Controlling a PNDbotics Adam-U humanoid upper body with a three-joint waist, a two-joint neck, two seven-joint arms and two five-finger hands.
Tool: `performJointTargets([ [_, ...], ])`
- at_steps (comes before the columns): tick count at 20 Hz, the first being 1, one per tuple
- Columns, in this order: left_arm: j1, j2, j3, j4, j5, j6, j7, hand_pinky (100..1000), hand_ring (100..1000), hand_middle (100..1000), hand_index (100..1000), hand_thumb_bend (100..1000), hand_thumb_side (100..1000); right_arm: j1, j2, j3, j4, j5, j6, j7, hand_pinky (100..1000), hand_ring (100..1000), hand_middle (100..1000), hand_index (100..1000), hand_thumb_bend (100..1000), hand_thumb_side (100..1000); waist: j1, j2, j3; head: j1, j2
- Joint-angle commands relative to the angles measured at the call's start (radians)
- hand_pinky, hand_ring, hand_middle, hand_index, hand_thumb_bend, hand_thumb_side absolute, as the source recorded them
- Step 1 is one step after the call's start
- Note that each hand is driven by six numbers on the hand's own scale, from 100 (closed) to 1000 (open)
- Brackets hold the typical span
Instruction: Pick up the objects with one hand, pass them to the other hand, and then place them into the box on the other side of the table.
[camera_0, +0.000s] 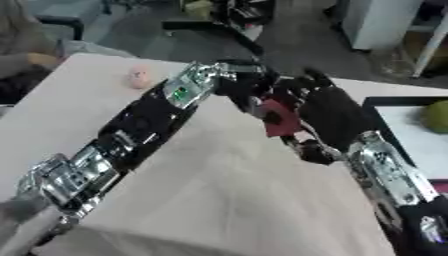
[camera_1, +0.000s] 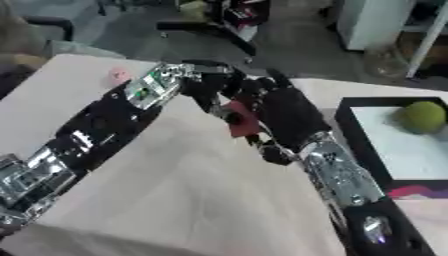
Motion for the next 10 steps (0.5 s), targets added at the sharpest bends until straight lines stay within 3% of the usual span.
performJointTargets([
  [1, -0.026, -0.01, -0.013, -0.034, 0.001, -0.003, -0.02, 666, 465, 435, 501, 536, 197, -0.027, 0.006, -0.009, -0.021, 0.001, 0.021, -0.009, 958, 827, 817, 604, 100, 100, 0.001, -0.012, 0.0, -0.001, -0.002],
  [5, -0.026, -0.005, -0.015, -0.041, 0.003, -0.004, -0.03, 676, 481, 455, 522, 545, 205, -0.026, 0.003, -0.015, -0.03, 0.017, 0.07, -0.076, 903, 783, 751, 410, 100, 100, 0.001, -0.013, 0.001, -0.003, -0.002],
  [10, -0.027, 0.01, -0.012, -0.043, 0.006, -0.012, -0.064, 694, 506, 482, 553, 578, 225, -0.024, -0.009, -0.021, -0.026, 0.027, 0.106, -0.147, 886, 769, 717, 343, 100, 100, 0.0, -0.014, 0.003, -0.005, -0.002],
])
